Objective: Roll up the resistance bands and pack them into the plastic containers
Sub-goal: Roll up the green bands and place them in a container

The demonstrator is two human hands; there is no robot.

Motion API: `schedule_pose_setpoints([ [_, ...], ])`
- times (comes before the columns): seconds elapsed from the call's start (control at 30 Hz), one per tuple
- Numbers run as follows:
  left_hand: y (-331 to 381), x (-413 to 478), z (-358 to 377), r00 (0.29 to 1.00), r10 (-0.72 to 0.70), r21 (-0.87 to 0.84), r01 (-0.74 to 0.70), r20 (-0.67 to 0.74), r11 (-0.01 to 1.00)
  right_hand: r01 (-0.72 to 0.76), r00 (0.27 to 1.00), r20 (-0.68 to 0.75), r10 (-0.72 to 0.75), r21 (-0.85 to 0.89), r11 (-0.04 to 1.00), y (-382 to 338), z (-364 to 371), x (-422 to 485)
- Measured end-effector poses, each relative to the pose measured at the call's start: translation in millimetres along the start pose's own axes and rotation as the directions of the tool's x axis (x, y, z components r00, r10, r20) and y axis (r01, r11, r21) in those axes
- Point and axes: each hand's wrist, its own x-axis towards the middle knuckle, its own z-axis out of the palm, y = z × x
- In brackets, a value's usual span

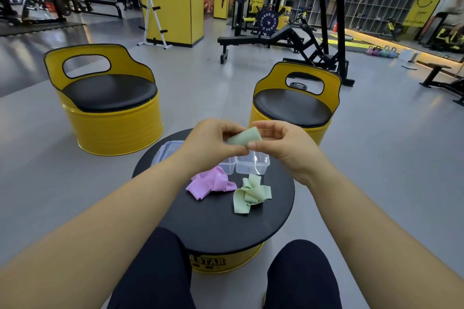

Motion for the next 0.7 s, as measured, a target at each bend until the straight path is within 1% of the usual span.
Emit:
schedule_pose_setpoints([
  [0.07, 4, -1, 0, 0.999, 0.034, -0.005, -0.034, -0.016, 0.999, -0.003, 1.000, 0.025, 0.001, 0.093, 0.996, -2, -2, -4],
  [0.13, 5, -2, 3, 0.998, 0.053, -0.006, -0.053, -0.018, 0.999, -0.001, 0.999, 0.046, -0.004, 0.102, 0.995, -3, -4, -7],
  [0.27, -6, -2, 8, 0.999, 0.052, -0.037, -0.052, -0.018, 0.998, 0.048, 0.998, 0.039, -0.045, -0.092, 0.995, -1, -5, -7],
  [0.4, -25, -1, 14, 0.999, 0.032, -0.049, -0.032, -0.009, 0.998, 0.104, 0.994, 0.037, -0.098, -0.204, 0.973, 9, 7, -2],
  [0.47, -37, -1, 18, 1.000, 0.021, -0.062, -0.021, -0.006, 0.998, 0.102, 0.995, 0.038, -0.095, -0.239, 0.966, 19, 15, 2],
  [0.53, -50, -2, 22, 1.000, 0.003, -0.080, -0.003, 0.006, 0.997, 0.054, 0.998, 0.042, -0.046, -0.218, 0.974, 31, 20, 5],
  [0.7, -83, 5, 37, 0.998, -0.066, -0.117, 0.066, 0.011, 0.991, -0.055, 0.998, 0.020, 0.057, -0.083, 0.995, 64, 30, 16],
])
